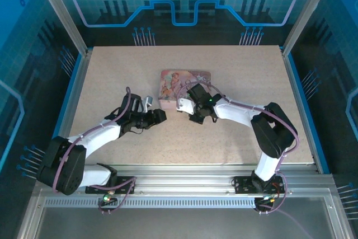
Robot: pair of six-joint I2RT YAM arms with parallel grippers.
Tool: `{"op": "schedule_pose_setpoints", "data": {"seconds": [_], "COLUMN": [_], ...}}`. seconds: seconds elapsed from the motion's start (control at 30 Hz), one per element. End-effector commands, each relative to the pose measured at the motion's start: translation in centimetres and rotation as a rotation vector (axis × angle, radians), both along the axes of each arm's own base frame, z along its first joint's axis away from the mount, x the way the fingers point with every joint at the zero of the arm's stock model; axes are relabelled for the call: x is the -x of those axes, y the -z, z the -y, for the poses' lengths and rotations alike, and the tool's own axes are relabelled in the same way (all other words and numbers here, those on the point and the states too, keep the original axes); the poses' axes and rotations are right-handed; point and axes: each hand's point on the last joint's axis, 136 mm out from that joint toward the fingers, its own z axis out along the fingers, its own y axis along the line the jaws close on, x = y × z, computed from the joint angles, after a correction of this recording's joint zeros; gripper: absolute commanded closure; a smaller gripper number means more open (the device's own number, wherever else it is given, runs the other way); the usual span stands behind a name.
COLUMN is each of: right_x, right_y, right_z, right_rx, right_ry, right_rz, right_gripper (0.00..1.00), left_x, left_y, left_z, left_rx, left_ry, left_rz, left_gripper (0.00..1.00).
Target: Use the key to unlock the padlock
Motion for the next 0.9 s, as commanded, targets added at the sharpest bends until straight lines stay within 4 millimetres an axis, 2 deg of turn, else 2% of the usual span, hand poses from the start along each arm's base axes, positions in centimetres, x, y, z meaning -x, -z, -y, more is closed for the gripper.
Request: {"op": "schedule_pose_setpoints", "data": {"seconds": [0.0, 0.43, 0.87], "right_x": [0.2, -0.6, -1.4], "right_y": [-1.0, -1.3, -1.7], "right_z": [-0.3, 0.3, -1.1], "right_rx": [-0.026, -0.012, -0.021], "right_ry": [-0.082, -0.099, -0.142], "right_rz": [0.036, 0.055, 0.088], "right_gripper": [1.0, 1.0, 1.0], "left_x": [1.2, 2.5, 2.9], "left_y": [0.8, 1.5, 2.2], "left_z": [0.5, 1.3, 1.5], "left_rx": [-0.001, -0.007, -0.018], "left_ry": [0.048, 0.087, 0.094], "left_rz": [-0.035, -0.057, -0.075], "left_gripper": [0.4, 0.39, 0.39]}}
